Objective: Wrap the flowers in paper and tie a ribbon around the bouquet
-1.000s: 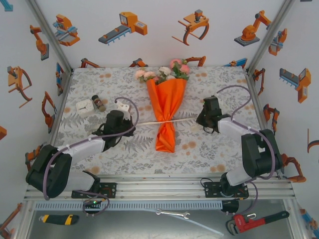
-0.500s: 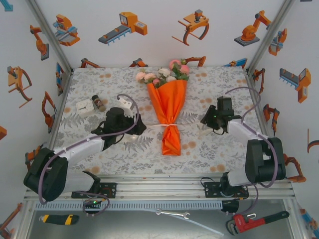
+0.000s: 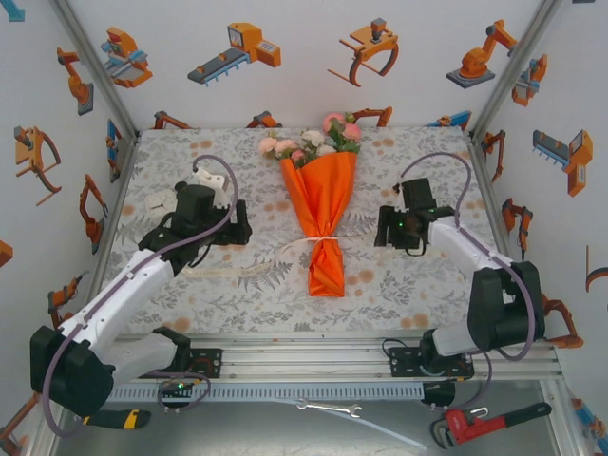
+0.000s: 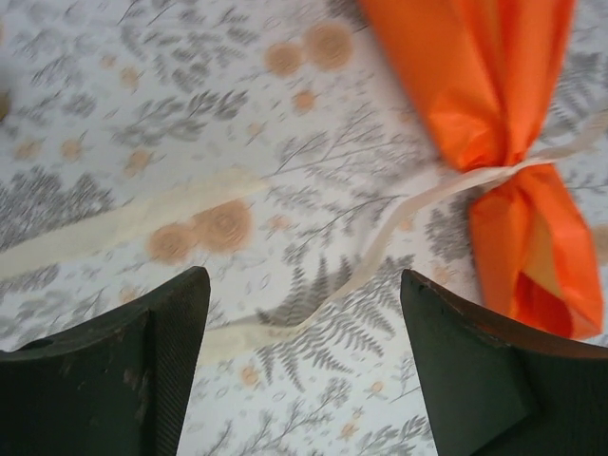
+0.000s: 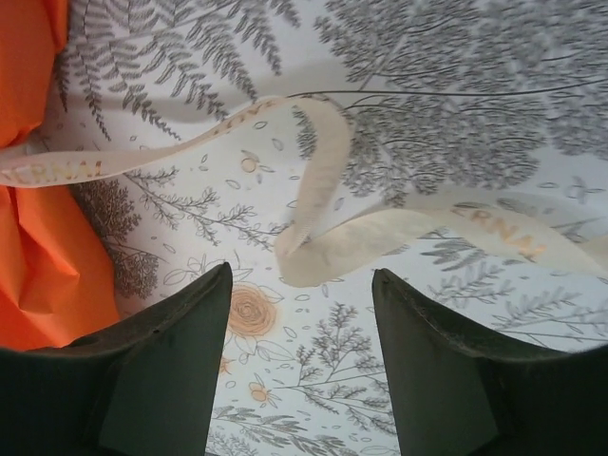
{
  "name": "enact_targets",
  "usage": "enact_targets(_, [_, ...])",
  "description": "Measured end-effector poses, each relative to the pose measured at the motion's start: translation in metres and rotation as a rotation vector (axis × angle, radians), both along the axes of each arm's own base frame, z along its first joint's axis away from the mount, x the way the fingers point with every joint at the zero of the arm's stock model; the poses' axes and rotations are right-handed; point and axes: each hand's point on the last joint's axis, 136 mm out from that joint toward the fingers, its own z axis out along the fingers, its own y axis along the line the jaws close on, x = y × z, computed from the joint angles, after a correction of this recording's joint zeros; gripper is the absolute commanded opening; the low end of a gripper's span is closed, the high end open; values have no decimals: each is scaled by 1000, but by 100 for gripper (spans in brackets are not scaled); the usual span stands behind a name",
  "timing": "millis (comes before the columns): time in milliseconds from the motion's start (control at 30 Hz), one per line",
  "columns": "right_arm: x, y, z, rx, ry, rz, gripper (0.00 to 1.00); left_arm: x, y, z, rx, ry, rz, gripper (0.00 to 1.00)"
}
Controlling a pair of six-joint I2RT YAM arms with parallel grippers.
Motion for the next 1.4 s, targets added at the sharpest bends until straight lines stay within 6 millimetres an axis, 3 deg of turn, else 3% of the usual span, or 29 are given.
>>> enact_targets(167, [1,12,-30,1,70,22,38,-21,12,-28,84,136,-22,78])
enact_targets(267, [-1,11,-46,-9,114,15,14,-27,10,-36,138,177,-73,78])
enact_targets(333, [-2,10,-46,-13,115,17,0,-31,2,-43,185,183,-144,77])
enact_targets(467, [3,9,-25,-13,49,16,0,-39,-19,-61,282,195,-305,68])
enact_targets(633, [8,11,13,21,-59,13,0,-36,-32,-105,416,311,-448,59])
enact_targets(867, [8,15,26,51,-79,14,0,-37,-31,-147,531,439,-552,58])
enact_targets(933, [7,16,27,56,-75,17,0,-37,-33,-151,533,440,-569,55])
enact_targets(1033, [6,17,27,63,-72,22,0,-33,-40,-151,506,413,-585,41])
enact_targets(1167, [5,17,26,64,-66,23,0,-30,-52,-150,456,379,-609,0])
enact_targets(1300, [5,17,30,67,-75,22,0,-31,-58,-147,412,370,-633,0])
enact_targets(1400, [4,17,39,77,-99,16,0,-30,-59,-133,349,339,-614,0])
